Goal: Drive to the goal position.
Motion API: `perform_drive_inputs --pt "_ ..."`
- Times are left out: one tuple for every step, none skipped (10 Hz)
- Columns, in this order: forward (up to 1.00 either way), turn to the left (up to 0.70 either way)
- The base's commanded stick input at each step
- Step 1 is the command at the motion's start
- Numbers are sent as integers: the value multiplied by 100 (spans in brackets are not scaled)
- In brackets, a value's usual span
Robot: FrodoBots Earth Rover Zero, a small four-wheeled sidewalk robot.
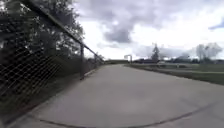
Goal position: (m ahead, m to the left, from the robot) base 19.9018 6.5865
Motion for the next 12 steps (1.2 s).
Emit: perform_drive_inputs --pt "100 -12" --pt "100 0" --pt "100 0" --pt "100 0" --pt "100 0" --pt "100 0" --pt "100 0" --pt "100 0" --pt "100 0" --pt "100 0" --pt "100 0" --pt "100 0"
